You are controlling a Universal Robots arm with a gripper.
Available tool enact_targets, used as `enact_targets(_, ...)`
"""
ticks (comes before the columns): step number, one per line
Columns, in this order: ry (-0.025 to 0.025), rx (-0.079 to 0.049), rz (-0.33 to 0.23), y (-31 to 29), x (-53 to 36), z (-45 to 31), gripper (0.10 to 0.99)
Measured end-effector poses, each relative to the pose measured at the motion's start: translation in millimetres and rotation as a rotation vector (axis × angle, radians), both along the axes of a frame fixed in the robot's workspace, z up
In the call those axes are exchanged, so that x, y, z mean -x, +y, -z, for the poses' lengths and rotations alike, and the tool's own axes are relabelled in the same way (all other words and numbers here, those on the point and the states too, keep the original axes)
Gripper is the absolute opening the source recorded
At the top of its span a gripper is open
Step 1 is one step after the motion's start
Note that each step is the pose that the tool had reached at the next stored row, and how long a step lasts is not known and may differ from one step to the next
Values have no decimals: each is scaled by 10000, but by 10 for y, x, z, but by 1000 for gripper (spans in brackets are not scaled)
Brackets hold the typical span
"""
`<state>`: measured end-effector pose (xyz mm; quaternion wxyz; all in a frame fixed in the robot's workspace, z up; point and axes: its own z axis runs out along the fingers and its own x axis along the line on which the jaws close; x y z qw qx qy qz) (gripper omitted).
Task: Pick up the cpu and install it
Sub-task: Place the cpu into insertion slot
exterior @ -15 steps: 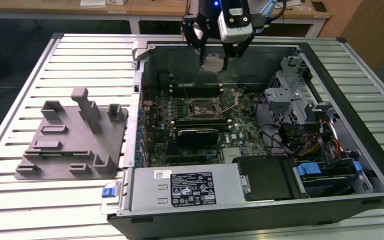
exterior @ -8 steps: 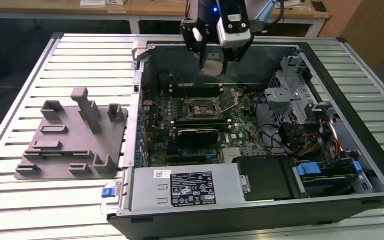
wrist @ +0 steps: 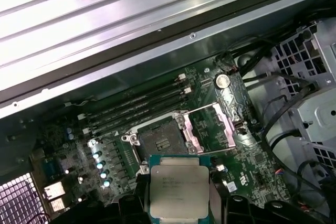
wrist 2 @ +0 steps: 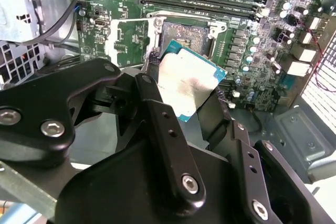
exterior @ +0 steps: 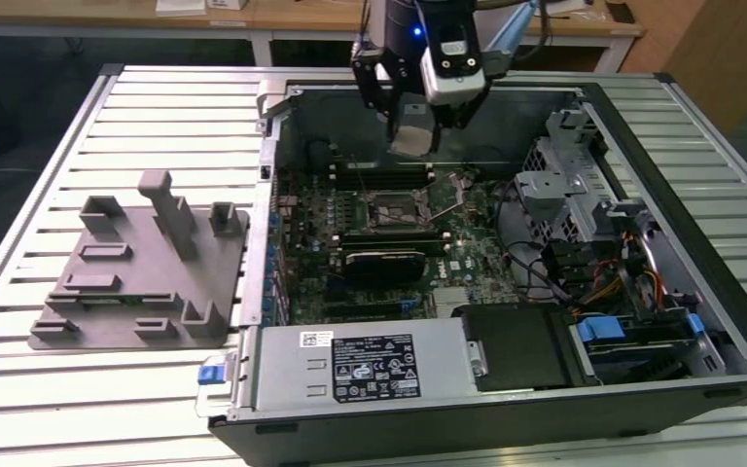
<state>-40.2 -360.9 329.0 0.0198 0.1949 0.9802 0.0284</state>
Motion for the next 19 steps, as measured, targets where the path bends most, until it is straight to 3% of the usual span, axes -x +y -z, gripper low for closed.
enact_targets(19, 0, 104, 0, 0, 0, 258, 541)
